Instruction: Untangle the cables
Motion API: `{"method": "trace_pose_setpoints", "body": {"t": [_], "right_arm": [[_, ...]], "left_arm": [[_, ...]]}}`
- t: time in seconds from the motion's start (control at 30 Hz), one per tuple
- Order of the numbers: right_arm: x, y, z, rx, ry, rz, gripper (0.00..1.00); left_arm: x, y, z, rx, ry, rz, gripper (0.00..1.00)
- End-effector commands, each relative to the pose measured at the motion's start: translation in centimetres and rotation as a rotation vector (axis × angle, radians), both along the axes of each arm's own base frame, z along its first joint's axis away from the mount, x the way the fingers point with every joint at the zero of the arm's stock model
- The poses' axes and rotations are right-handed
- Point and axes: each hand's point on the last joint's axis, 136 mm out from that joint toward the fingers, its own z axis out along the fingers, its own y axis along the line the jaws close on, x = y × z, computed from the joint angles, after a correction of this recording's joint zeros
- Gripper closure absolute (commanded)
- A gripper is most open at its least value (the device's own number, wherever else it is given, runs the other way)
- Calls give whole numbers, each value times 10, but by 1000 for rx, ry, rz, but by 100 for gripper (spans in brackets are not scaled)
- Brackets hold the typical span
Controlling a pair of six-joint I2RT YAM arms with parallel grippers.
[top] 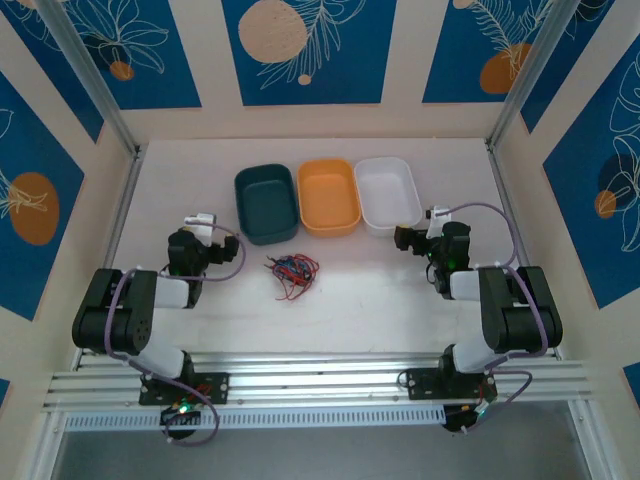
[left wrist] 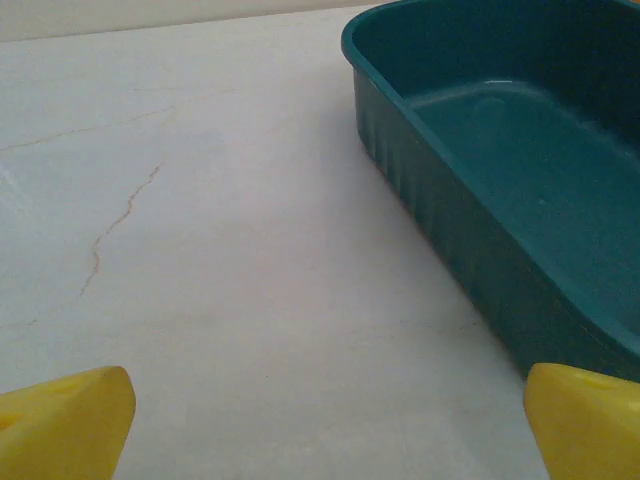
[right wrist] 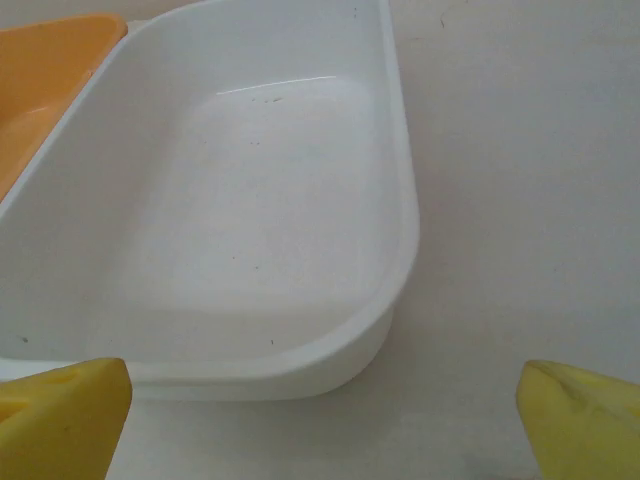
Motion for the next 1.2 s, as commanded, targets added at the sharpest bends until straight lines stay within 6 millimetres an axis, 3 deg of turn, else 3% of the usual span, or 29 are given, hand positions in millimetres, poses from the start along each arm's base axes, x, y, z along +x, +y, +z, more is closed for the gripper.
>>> {"method": "trace_pose_setpoints", "body": {"t": [0.0, 1.17], "right_arm": [[11, -3, 13, -19, -53, -1, 1], [10, -2, 18, -1, -55, 18, 1]], "left_arm": [[9, 6, 11, 10, -48, 17, 0], [9, 6, 12, 6, -51, 16, 0]]}}
